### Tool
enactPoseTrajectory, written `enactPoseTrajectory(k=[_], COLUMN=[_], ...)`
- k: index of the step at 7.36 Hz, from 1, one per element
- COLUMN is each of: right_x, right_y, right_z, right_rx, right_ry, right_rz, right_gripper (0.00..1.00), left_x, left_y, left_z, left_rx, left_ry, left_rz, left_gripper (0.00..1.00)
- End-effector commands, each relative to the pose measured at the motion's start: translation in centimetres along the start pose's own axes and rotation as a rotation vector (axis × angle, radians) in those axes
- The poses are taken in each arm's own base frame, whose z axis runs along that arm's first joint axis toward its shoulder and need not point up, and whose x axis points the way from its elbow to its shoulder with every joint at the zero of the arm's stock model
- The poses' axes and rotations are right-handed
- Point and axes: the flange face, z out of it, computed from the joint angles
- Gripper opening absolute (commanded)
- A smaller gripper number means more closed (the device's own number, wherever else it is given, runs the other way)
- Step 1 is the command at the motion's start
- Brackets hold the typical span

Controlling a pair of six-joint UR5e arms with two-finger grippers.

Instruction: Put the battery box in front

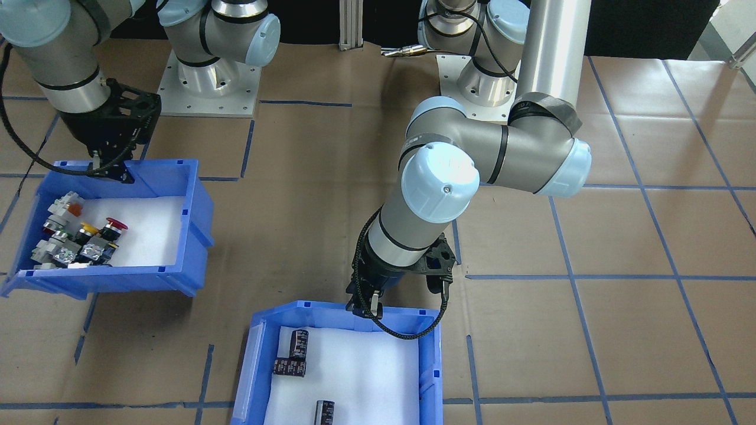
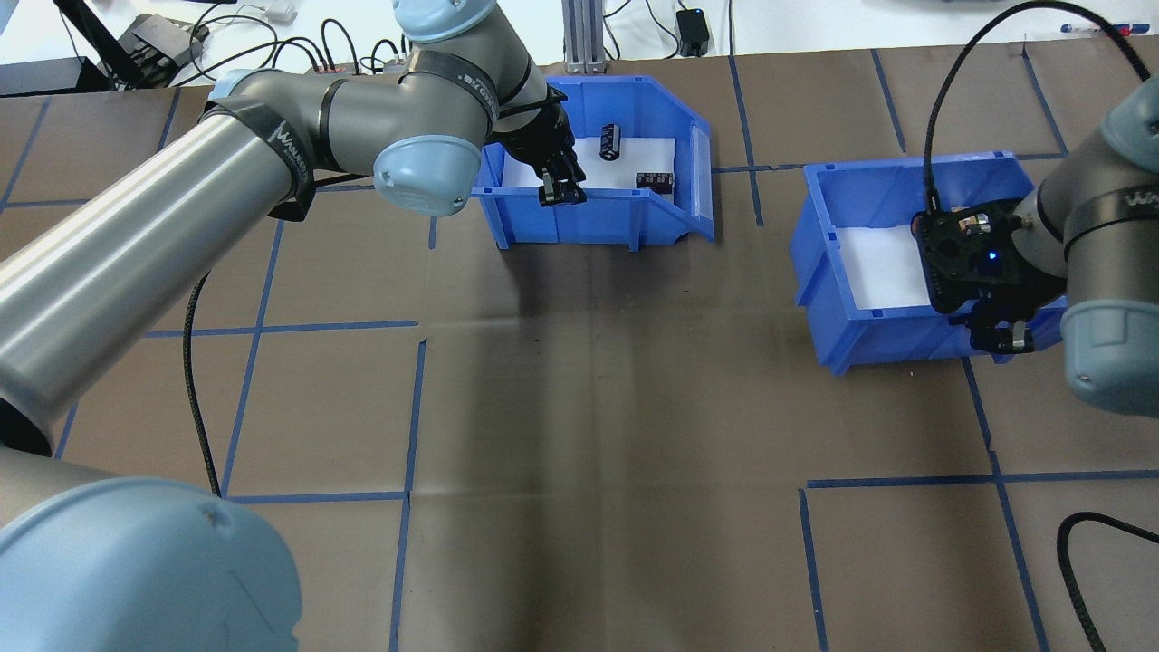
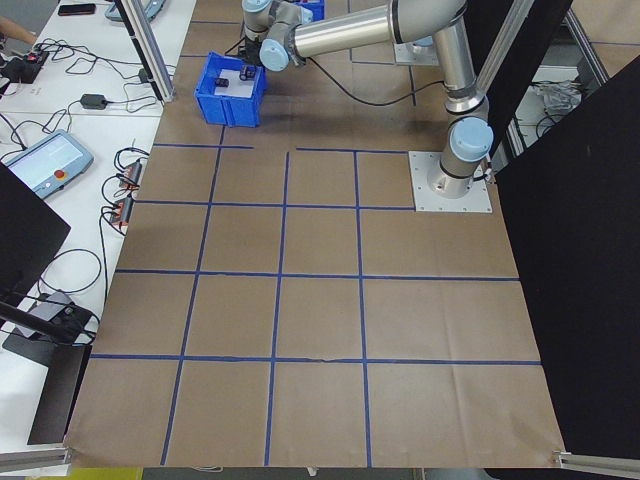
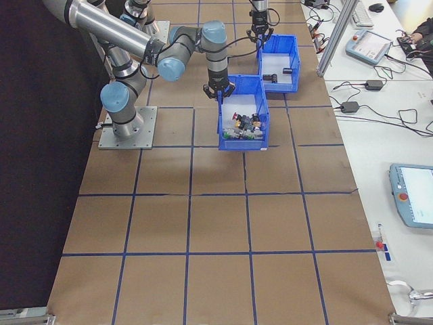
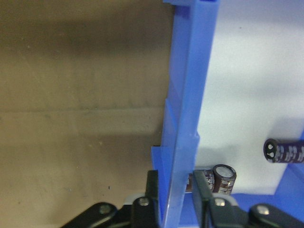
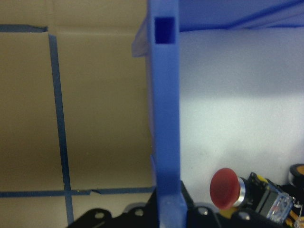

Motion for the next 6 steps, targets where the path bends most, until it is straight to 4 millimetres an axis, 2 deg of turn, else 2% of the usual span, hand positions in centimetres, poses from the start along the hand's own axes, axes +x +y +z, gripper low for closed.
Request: enactPoseTrajectory(k=[1,2,3,4,5,6], right_x=[-1.9,-2.7,-3.7,-4.3,-5.5,-6.6], right_y=[-7.2,-10.5,-13.1,-14.6,-16.0,-17.6], right_z=[0.5,0.4,0.4,0.2,0.8,1.1], right_rx=[0.007,0.007,0.01,0.011,0.011,0.012], right_ry=[-0.012,-0.014,-0.015,-0.012,-0.028,-0.035], right_rz=[0.024,0.053,0.054,0.055,0.051,0.035], right_gripper=[0.0,0.0,0.0,0.0,0.0,0.0], left_x=[-2.8,-3.6,-4.6,-5.5,-5.8,-5.7], left_y=[0.1,-1.5,-2.9,-4.8,-8.2,-11.2], left_z=[-5.2,-7.5,-9.9,-12.1,-14.9,-17.3], left_rx=[0.019,0.103,0.178,0.211,0.198,0.173], left_ry=[-0.063,-0.109,-0.15,-0.227,-0.287,-0.301], left_rz=[0.068,0.229,0.413,0.581,0.748,0.936], left_gripper=[0.39,0.41,0.52,0.54,0.65,0.84])
